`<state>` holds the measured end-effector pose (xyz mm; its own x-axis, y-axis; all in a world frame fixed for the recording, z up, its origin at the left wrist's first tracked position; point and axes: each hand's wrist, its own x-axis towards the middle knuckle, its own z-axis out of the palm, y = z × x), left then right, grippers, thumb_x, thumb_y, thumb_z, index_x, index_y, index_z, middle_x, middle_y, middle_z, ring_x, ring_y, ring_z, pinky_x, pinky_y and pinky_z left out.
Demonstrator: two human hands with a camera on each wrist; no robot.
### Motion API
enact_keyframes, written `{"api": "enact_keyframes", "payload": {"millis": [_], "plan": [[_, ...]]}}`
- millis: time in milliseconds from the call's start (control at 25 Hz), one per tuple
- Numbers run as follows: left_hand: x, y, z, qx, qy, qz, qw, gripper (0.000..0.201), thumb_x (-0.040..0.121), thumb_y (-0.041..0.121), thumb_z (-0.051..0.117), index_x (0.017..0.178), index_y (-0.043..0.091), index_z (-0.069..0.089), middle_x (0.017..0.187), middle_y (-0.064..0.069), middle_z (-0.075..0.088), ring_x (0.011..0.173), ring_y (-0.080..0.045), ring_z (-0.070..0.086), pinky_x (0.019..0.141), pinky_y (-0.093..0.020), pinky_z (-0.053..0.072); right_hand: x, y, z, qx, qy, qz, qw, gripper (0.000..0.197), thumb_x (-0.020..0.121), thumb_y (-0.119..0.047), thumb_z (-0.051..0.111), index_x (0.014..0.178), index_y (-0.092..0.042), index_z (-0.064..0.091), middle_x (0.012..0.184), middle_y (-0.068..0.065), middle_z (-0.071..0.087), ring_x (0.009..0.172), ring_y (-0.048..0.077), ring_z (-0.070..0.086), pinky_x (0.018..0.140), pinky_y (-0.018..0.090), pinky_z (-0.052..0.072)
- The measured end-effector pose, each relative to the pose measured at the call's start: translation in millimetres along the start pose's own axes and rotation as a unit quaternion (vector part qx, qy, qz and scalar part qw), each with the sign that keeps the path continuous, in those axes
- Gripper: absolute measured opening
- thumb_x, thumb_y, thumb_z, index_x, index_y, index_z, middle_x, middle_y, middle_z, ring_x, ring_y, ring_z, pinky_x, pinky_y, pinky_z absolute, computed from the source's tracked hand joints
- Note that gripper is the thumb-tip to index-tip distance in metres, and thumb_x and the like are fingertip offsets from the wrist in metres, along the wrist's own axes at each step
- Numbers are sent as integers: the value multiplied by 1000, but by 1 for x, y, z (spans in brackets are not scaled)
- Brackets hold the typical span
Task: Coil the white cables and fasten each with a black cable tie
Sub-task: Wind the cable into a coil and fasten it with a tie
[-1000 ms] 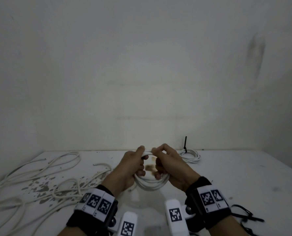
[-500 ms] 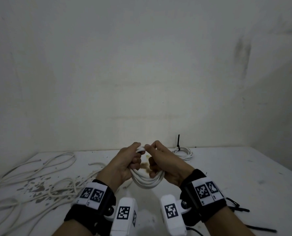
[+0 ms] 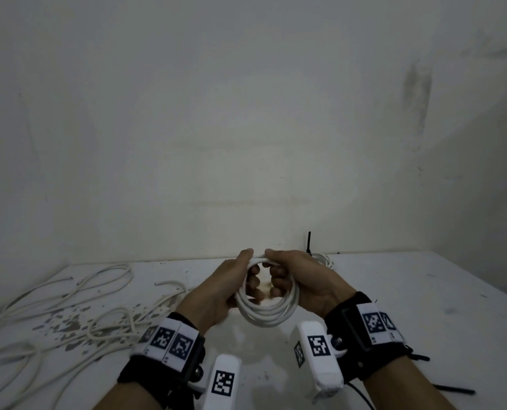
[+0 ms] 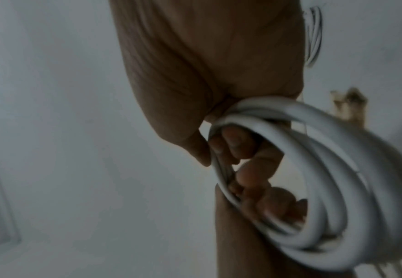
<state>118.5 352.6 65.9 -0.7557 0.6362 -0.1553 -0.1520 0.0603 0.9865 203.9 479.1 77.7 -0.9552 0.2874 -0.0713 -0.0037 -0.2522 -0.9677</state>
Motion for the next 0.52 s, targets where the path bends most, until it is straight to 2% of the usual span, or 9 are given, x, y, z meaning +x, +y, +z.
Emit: {"api": "enact_keyframes", "payload": {"millis": [80,240,320,520], "plan": [[0,-10,6,-67,-19,-42,997,50,94,54,53,62,16,55,54,0,45,49,-17,44,54,-26,42,0,2,-7,20,27,-9,999,23,102,-18,52,81,-8,53,54,-2,35,43,11,29,40,24,36],[-1,-23,30,-221,10,-73,972,48,93,46,59,59,15,45,42,5,27,31,-8,22,33,-16,29,-6,15,-17,31,57,-23,998,25,103,-16,50,79,-10,50,56,0,33,43,11,28,37,24,33],[0,-25,39,-206,7,-67,976,47,94,47,57,64,14,45,43,5,27,30,-6,20,30,-15,23,-9,23,-24,52,65,-15,996,25,103,-16,49,79,-10,48,56,0,34,43,12,29,37,24,31],[-2,-20,48,-79,-50,-59,994,47,99,50,46,69,14,44,53,4,26,35,-7,20,33,-16,26,-16,22,-44,92,81,18,992,23,103,-17,50,84,-6,52,55,1,34,40,13,31,37,24,33]]}}
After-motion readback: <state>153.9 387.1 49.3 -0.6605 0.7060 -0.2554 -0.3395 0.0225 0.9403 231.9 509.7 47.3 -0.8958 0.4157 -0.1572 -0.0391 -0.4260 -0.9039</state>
